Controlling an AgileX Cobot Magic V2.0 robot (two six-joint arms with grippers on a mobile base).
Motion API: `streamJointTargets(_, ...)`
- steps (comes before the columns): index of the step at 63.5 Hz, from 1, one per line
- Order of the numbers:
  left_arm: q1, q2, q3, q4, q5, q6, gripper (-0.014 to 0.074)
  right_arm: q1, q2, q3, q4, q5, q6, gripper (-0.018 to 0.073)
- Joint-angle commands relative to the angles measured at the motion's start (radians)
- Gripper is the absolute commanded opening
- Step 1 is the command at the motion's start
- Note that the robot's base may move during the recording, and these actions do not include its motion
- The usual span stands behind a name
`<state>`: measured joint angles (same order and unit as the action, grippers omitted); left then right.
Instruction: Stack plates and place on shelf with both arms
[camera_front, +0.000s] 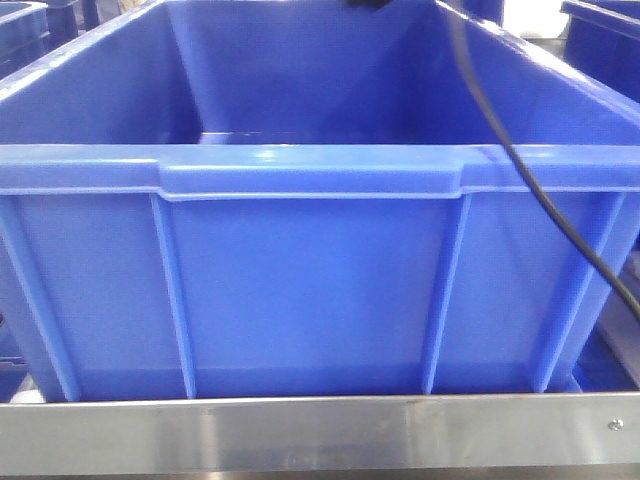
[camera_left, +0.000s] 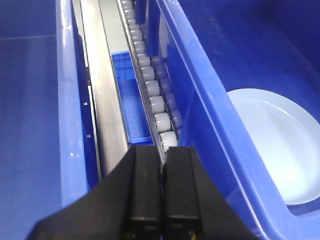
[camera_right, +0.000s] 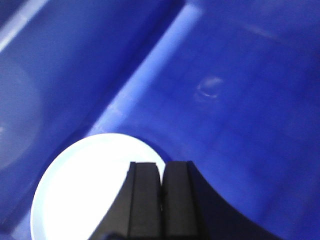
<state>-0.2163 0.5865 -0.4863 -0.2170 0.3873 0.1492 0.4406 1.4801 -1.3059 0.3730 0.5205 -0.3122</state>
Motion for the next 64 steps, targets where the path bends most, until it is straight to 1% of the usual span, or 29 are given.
streamJointTargets(1,0.0,0.004,-0.029,-0.008,-0.087,-0.011,0.0084,-0.005,-0.135,0.084,0.013,-0.129,-0.004,0.005)
streamJointTargets(12,0.0,0.004,-0.029,-0.008,-0.087,-0.011,0.0084,-0.005,-0.351,0.337,0.013,-0.255,-0.004,0.005)
streamJointTargets(23,0.0,0.004,-0.029,-0.008,-0.087,-0.011,0.0084,-0.005,-0.636,0.582,0.013,-0.379,-0.004,0.005)
streamJointTargets(34,0.0,0.004,-0.029,-0.008,-0.087,-0.011,0.0084,-0.005,-0.903,0.747,0.013,-0.436,-0.004,0.005)
streamJointTargets(43,0.0,0.004,-0.029,-0.008,-0.087,-0.011,0.0084,-0.005,-1.092,0.846,0.013,-0.43,-0.004,0.005)
streamJointTargets(50,0.0,0.004,-0.029,-0.008,-0.087,-0.011,0.0084,-0.005,-1.199,0.893,0.014,-0.43,-0.004,0.005)
streamJointTargets(56,0.0,0.004,-0.029,-0.008,-0.087,-0.011,0.0084,-0.005,-1.247,0.911,0.014,-0.429,-0.004,0.005)
streamJointTargets(64,0.0,0.004,-0.029,-0.008,-0.087,-0.011,0.0084,-0.005,-1.257,0.912,0.014,-0.426,-0.004,0.005)
